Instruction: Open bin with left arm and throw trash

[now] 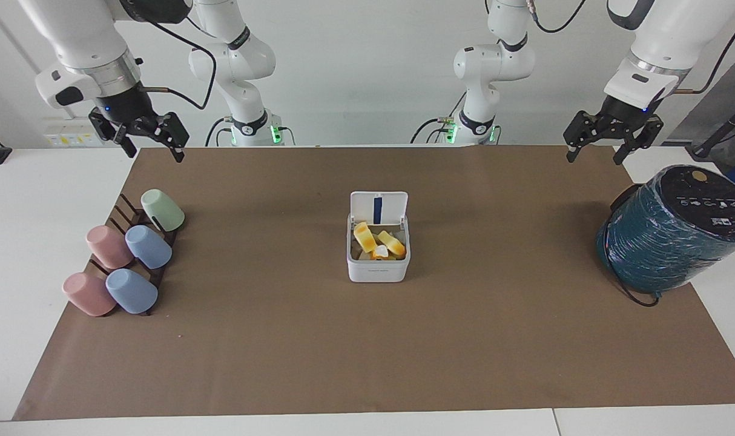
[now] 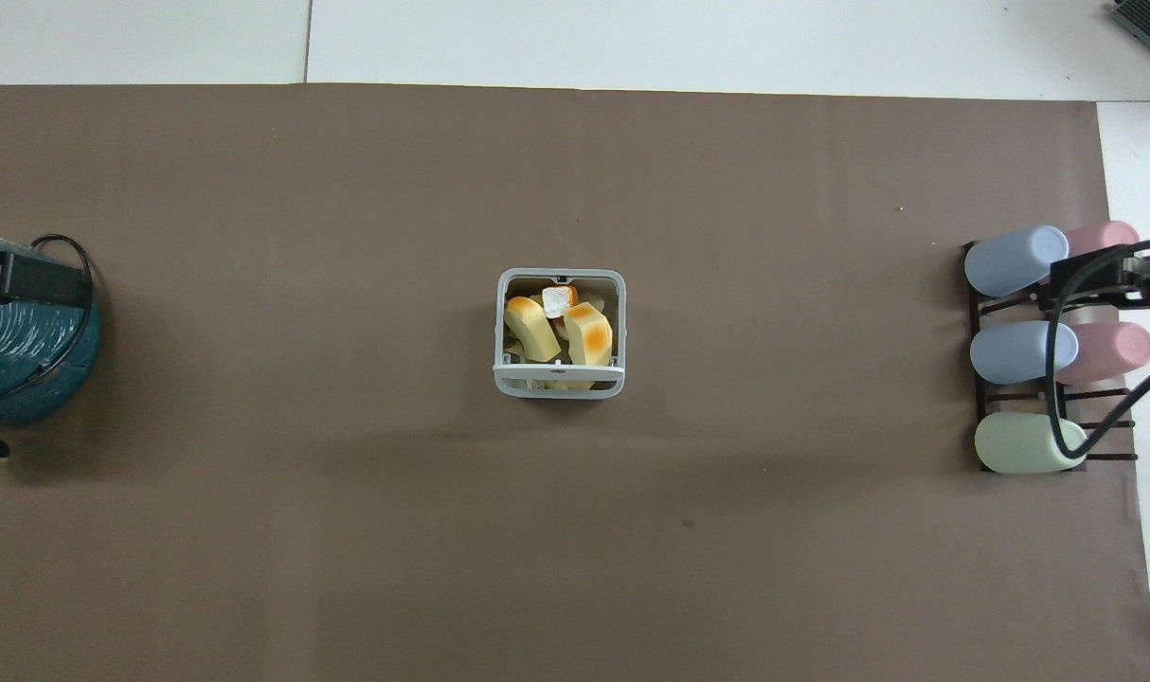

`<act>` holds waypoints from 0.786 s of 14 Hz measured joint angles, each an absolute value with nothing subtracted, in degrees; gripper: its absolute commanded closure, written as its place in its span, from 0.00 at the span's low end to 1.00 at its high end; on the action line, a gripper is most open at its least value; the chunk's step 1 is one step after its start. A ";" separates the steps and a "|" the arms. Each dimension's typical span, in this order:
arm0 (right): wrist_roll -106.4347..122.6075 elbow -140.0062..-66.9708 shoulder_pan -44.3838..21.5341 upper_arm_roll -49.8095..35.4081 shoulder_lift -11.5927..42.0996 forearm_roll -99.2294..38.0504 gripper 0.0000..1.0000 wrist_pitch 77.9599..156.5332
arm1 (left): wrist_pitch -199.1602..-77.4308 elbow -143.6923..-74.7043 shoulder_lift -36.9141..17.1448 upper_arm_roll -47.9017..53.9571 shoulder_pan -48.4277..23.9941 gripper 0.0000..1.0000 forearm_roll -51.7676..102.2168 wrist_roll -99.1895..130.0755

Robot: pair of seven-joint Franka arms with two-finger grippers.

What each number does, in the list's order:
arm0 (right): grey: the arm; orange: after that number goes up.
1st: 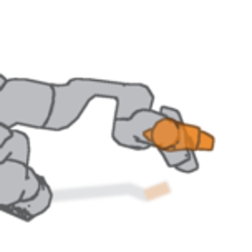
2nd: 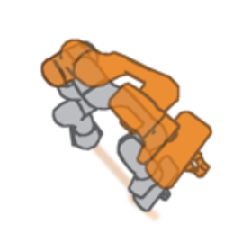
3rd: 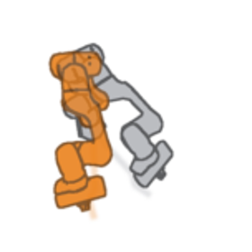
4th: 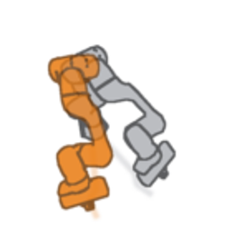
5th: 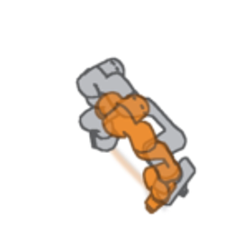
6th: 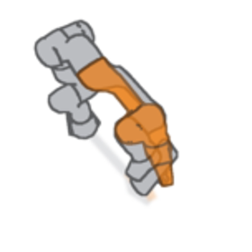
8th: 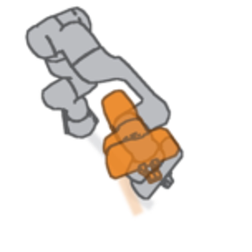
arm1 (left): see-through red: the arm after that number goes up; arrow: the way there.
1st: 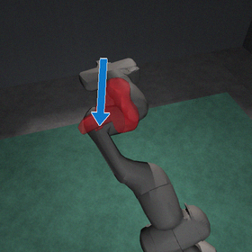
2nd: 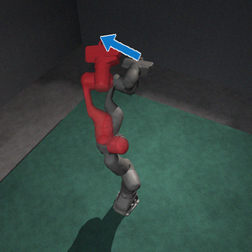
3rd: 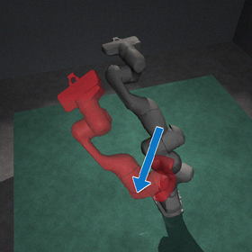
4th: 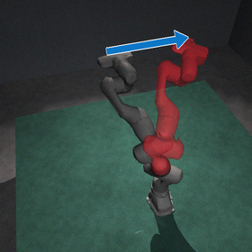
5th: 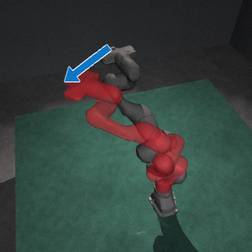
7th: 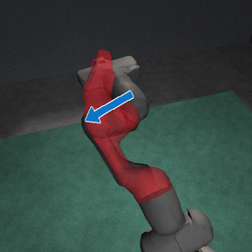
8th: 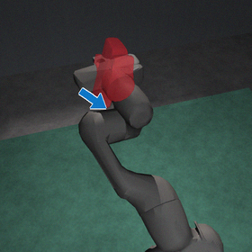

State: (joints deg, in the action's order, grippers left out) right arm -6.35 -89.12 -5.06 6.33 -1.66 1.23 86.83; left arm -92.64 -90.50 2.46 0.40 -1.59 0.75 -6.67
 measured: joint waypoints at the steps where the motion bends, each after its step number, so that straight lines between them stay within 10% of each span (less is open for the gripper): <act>1: -6.17 -89.12 -5.05 6.38 -1.66 1.23 0.00 86.81 | -92.63 -90.51 2.46 0.40 -1.59 0.00 0.75 -6.67; 11: -6.15 -89.12 -5.11 6.28 -1.66 1.23 0.00 86.55 | -92.57 -91.68 2.83 0.40 -1.59 0.00 0.75 -6.09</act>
State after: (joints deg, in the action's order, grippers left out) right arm -6.15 -89.12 -5.11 6.28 -1.66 1.23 86.55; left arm -92.57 -91.68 2.83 0.40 -1.59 0.75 -6.09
